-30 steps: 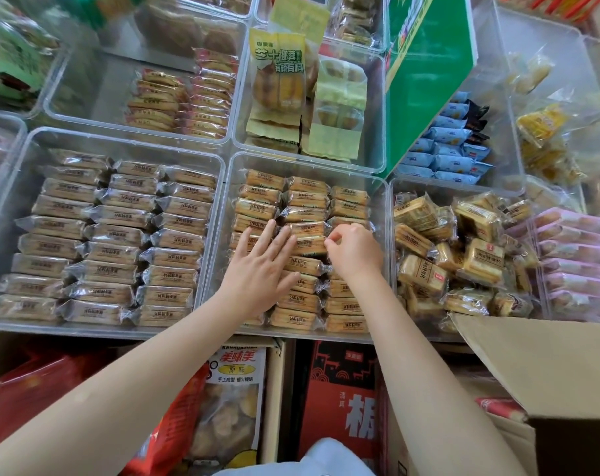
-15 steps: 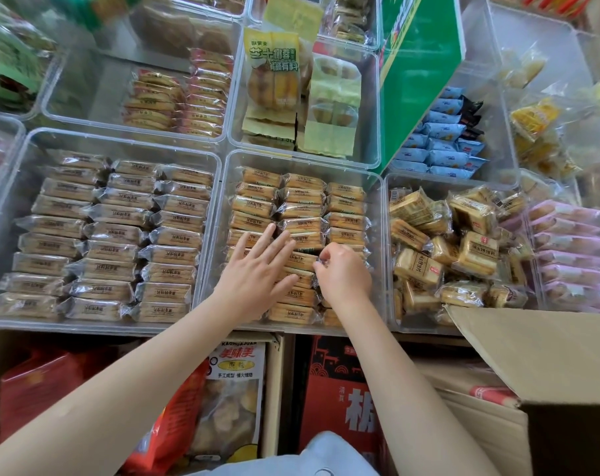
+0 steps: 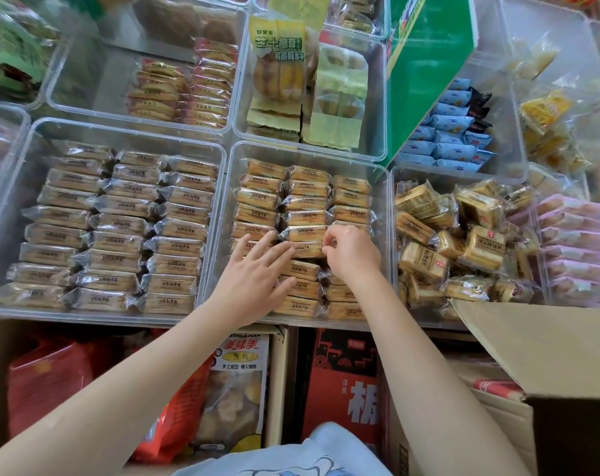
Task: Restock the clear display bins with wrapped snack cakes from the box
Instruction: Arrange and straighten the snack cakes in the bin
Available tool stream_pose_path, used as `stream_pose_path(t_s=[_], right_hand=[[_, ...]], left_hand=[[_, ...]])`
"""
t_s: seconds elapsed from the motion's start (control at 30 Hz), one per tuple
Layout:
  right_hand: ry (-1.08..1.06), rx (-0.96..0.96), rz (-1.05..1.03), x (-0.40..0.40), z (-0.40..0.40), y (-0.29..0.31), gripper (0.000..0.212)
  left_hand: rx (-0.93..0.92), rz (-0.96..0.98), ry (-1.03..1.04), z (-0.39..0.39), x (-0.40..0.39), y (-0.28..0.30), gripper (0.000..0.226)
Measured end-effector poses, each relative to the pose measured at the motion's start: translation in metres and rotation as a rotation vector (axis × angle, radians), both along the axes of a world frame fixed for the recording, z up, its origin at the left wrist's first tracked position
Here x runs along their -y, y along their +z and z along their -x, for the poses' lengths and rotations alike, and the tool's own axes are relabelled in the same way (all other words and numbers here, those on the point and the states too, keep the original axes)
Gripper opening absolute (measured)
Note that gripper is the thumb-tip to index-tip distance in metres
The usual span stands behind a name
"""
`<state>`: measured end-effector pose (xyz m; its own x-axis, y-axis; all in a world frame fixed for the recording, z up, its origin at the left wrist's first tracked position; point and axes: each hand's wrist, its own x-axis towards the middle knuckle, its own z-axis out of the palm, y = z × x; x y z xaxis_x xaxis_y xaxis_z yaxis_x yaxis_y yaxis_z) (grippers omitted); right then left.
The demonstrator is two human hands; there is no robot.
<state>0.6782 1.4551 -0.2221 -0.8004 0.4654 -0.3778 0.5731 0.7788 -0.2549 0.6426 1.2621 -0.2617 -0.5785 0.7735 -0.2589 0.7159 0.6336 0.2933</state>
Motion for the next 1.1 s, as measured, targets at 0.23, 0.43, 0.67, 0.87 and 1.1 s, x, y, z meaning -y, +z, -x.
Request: stream_pose_path(t_s=[0.23, 0.43, 0.67, 0.87, 1.1], right_hand=[[0.0, 0.028, -0.002, 0.005, -0.013, -0.007, 0.018], [-0.026, 0.04, 0.079, 0.003, -0.012, -0.008, 0.031], [-0.133, -0.066, 0.119, 0.006, -0.02, -0.02, 0.031], [-0.086, -0.101, -0.028, 0.009, -0.017, -0.012, 0.022], [-0.082, -0.151, -0.025, -0.004, 0.025, -0.012, 0.029]], left_hand=[[-0.047, -0.03, 0.004, 0.002, -0.019, 0.001, 0.074], [-0.021, 0.034, 0.029, 0.014, -0.036, -0.002, 0.066], [-0.034, 0.05, -0.032, 0.009, -0.026, -0.014, 0.079], [-0.055, 0.068, -0.041, 0.008, -0.023, -0.018, 0.08], [-0.078, 0.049, -0.05, 0.004, -0.018, -0.017, 0.081]])
